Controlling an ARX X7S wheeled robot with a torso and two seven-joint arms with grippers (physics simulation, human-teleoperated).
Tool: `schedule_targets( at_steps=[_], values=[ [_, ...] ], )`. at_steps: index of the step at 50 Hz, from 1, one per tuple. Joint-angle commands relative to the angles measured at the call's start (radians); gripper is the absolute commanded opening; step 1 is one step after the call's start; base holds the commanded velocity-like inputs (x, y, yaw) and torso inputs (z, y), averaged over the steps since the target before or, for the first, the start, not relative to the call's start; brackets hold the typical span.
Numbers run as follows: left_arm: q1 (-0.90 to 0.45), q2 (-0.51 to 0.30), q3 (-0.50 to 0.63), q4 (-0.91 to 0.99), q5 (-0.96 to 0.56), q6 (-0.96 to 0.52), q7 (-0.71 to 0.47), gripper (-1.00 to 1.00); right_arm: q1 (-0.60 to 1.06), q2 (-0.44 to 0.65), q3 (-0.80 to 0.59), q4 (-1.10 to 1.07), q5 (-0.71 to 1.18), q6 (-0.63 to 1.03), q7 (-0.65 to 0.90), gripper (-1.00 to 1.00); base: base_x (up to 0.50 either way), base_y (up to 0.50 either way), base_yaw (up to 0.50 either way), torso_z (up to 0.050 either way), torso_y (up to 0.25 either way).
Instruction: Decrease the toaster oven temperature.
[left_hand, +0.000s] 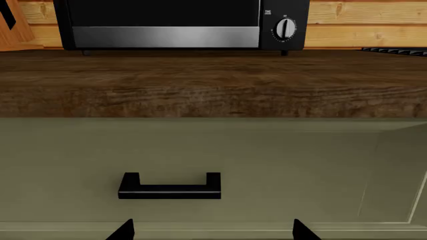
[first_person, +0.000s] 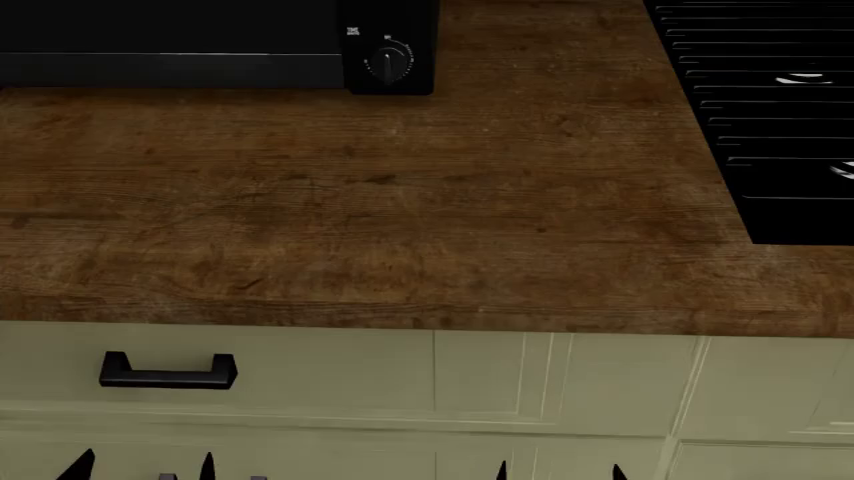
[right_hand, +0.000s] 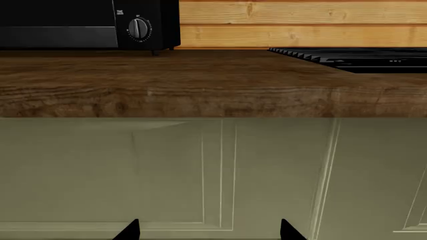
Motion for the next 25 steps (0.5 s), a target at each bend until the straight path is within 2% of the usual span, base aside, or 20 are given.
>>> schedule_targets(
  at_steps=[1,25],
  values=[
    [-0.001,-0.016,0.018,-0.001,-0.016,0.001,-0.017,1.0,0.001,0.029,-0.035,0.001,0.029,-0.001,0.035,1.0,0.0,0.0,0.0,0.0,0.0],
    [0.0,-0.07,0.082,-0.019,-0.043,0.018,-0.092,1.0,-0.001,0.073,-0.094,0.028,0.06,-0.005,0.082,1.0,0.0,0.0,0.0,0.0,0.0]
  ],
)
